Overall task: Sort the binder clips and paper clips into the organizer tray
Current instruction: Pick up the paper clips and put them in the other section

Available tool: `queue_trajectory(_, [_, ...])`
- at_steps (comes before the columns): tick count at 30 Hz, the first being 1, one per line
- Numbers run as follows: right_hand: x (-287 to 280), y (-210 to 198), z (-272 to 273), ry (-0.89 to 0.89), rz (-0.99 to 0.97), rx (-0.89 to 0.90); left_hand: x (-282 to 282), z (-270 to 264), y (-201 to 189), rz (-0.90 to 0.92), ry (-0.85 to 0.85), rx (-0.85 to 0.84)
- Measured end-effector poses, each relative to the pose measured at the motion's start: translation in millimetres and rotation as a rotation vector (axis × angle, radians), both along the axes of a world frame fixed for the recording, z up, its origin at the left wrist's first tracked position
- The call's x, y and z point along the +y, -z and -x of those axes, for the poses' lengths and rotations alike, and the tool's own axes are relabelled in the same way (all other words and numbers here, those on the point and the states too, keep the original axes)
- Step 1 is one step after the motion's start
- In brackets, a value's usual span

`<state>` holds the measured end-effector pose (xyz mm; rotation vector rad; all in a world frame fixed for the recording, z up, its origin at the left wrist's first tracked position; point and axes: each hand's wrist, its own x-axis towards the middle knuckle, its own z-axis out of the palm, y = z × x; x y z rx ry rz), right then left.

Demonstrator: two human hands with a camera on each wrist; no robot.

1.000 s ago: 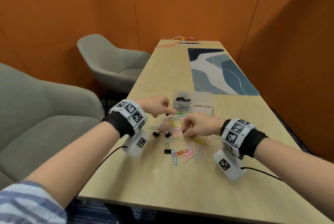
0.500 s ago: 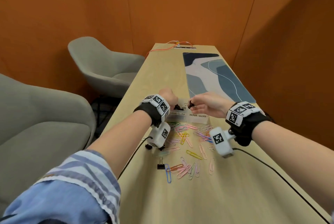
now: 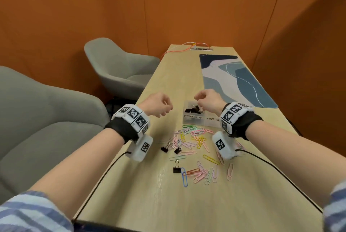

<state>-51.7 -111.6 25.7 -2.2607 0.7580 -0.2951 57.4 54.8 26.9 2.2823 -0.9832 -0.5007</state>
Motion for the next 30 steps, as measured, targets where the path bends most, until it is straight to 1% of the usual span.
queue_trajectory(2, [19, -4, 12, -0.114, 0.116, -0.001, 19, 3, 3, -0.184, 0.077, -0.081])
queue_trajectory(4, [40, -4, 23, -0.323, 0.164, 0.054, 31, 9, 8, -0.349, 0.152, -0.12])
queue_trajectory(5, [51, -2, 29, -0.438, 0.181, 0.123, 35, 13, 12, -0.412, 0.187, -0.128])
queue_trajectory(7, [71, 4, 38, -0.621, 0.246, 0.271, 40, 22, 18, -0.482, 0.244, -0.144])
queue_trajectory(9, [86, 15, 45, -0.708, 0.373, 0.327, 41, 30, 23, -0.481, 0.263, -0.141])
queue_trajectory(11, [94, 27, 47, -0.71, 0.522, 0.339, 40, 38, 25, -0.463, 0.257, -0.126])
queue_trajectory(13, [97, 37, 47, -0.664, 0.598, 0.349, 37, 45, 26, -0.476, 0.267, -0.136])
queue_trajectory(18, [97, 42, 49, -0.658, 0.616, 0.332, 28, 57, 26, -0.502, 0.279, -0.23])
queue_trajectory(24, [85, 44, 55, -0.625, 0.623, 0.352, 29, 58, 20, -0.506, 0.262, -0.198])
queue_trajectory(26, [83, 44, 56, -0.589, 0.626, 0.339, 32, 59, 13, -0.508, 0.261, -0.178])
queue_trajectory(28, [78, 42, 56, -0.547, 0.596, 0.309, 36, 64, 5, -0.526, 0.296, -0.172])
queue_trajectory(30, [72, 38, 55, -0.497, 0.484, 0.273, 38, 75, 3, -0.534, 0.379, -0.135])
